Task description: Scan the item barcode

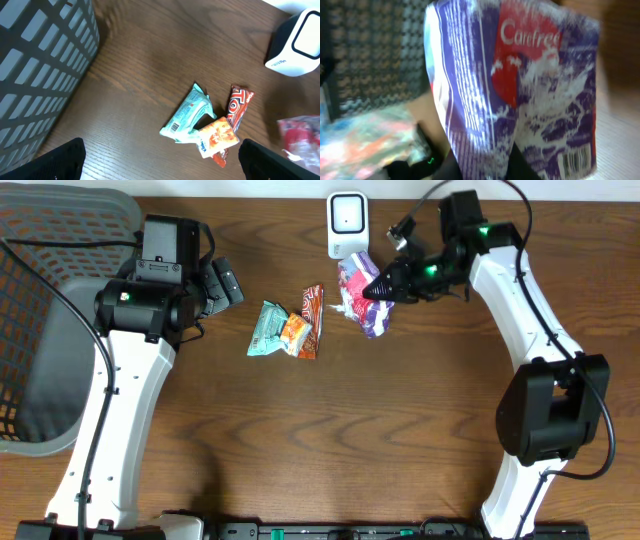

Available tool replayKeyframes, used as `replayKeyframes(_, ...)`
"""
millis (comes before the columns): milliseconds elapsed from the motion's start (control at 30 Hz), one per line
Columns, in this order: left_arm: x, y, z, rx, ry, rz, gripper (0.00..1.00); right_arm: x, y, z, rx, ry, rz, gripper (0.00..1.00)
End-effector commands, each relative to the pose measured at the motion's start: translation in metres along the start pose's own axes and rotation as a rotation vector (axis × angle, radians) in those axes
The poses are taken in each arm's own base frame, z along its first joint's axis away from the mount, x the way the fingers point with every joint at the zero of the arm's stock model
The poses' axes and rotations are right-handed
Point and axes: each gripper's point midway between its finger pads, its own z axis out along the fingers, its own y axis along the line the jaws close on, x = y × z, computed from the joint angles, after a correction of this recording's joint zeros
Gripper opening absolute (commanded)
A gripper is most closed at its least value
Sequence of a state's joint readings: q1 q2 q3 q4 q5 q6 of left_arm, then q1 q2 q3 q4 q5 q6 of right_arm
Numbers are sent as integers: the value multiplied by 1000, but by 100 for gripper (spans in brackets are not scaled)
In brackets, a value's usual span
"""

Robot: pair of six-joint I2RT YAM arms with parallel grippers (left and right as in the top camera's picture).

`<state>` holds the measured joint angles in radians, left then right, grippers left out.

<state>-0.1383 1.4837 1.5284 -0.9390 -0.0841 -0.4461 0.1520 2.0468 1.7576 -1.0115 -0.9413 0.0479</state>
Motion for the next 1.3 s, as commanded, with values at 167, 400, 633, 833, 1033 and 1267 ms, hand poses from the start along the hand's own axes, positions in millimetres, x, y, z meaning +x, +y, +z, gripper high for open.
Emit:
replayKeyframes(167,-2,2,1,-7,-2,-11,98,35,-44,14,-173,-7,149,1)
replayKeyframes(400,-2,2,1,-7,-2,-11,98,37,-120,-25,296,-44,256,23)
replayKeyframes(633,-2,2,1,-7,-2,-11,98,20,-126,-94,695,-64,234,54)
replayKeyframes(833,-2,2,1,-7,-2,-11,98,11,-118,-96,752,-36,96,76)
replayKeyframes(1033,-2,2,1,-7,-2,-11,98,14,-165,-95,842,-36,81,82)
replayKeyframes(1267,-2,2,1,-7,-2,-11,98,30,-179,-42,503,22,34,80)
